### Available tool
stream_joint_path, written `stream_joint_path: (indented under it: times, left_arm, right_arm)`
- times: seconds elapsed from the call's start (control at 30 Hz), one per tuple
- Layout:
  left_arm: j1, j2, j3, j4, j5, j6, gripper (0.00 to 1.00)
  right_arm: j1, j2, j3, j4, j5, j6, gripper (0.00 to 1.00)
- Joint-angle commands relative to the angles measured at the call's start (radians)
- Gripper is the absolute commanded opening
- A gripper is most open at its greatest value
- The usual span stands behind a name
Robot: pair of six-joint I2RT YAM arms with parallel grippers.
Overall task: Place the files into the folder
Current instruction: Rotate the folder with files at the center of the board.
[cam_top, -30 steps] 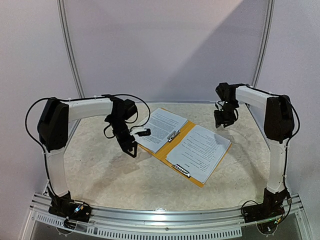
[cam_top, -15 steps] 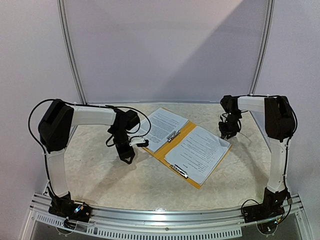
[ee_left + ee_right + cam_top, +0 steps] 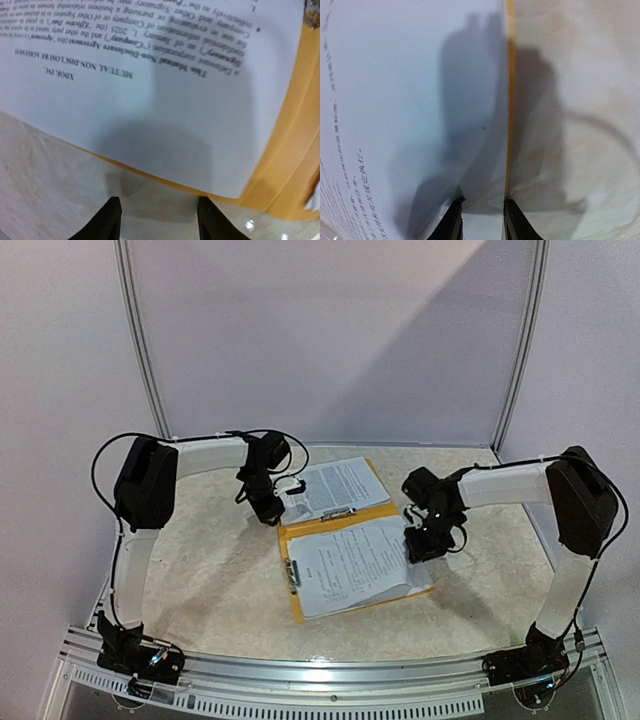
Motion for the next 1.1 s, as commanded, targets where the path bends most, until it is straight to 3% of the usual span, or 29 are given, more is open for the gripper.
stream_joint_path:
  times: [0.0,0.1,0.2,0.33,0.47,0.57,0.73,1.07]
  left_arm:
    - [0.012,0.115,0.096,0.020,-0.043,0.052,0.54]
    - [0.011,0.159,0.191,0.004,-0.015,0.084,0.54]
    - [0.014,0.194,0.287,-0.026,-0.016,0.115,0.54]
    - [0.034,0.183,0.363,0.002,-0.030,0.163,0.56]
    - [0.049,0.121,0.405,-0.019,0.023,0.130,0.60]
    - [0.063,0.052,0.374,-0.058,0.088,0.095,0.64]
    - [0.104,-0.145,0.127,-0.094,0.169,0.086,0.67]
    - [0.157,-0.471,-0.479,-0.131,0.141,0.206,0.66]
  right_arm:
    - [0.252,0.056,-0.128,0.131,-0.239,0.265,0.29]
    - [0.356,0.065,-0.098,0.174,-0.247,0.378,0.30]
    - [0.399,0.065,-0.052,0.067,-0.161,0.434,0.30]
    - [0.460,-0.033,-0.043,0.118,-0.186,0.509,0.31]
    - [0.494,-0.069,0.081,-0.047,-0.138,0.443,0.35]
    - [0.454,-0.101,0.174,-0.224,-0.022,0.296,0.43]
    - [0.329,-0.061,0.335,-0.306,0.112,0.020,0.58]
    - [0.196,0.394,0.876,-0.235,0.112,-0.325,0.62]
